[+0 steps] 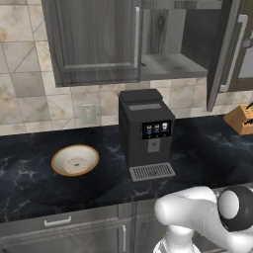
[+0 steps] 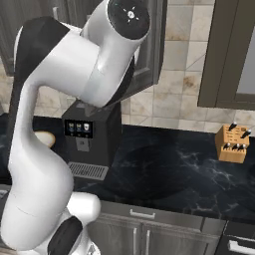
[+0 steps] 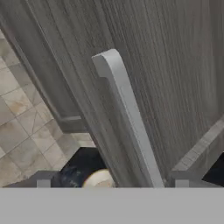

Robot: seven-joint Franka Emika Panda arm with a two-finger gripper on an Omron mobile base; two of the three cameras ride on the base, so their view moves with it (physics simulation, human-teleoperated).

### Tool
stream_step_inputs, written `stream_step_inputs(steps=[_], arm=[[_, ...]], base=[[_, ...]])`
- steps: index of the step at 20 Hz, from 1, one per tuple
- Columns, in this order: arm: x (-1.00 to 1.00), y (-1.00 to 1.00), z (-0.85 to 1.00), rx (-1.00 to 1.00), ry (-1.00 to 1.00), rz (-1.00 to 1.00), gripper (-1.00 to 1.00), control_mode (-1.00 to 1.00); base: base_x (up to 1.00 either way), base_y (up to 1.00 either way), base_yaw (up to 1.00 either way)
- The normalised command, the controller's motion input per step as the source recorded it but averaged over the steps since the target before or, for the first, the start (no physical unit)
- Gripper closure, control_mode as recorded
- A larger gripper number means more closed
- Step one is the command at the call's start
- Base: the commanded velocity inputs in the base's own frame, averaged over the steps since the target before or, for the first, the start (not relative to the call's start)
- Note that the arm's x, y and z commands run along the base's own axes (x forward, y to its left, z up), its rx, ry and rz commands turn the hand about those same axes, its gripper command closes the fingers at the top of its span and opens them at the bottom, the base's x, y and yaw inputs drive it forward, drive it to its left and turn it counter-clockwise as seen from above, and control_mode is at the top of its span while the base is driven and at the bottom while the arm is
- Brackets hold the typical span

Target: Open the cabinet and setup a tea strainer by placing it in the bowl upright.

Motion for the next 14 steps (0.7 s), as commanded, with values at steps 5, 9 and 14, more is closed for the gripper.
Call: stream_step_inputs(steps=[5,9,14], arm=[[-0.58,0.36,-0.14,-0.50,0.03,-0.17,-1.00,-1.00],[-0.48,0.73,-0.22,-0.66,0.10,-0.19,-1.00,-1.00],[-0.38,0.85,-0.02,-0.54,0.20,-0.23,-1.00,-1.00]], base=[[0.00,0.00,0.00],[0.00,0.00,0.00],[0.00,0.00,0.00]])
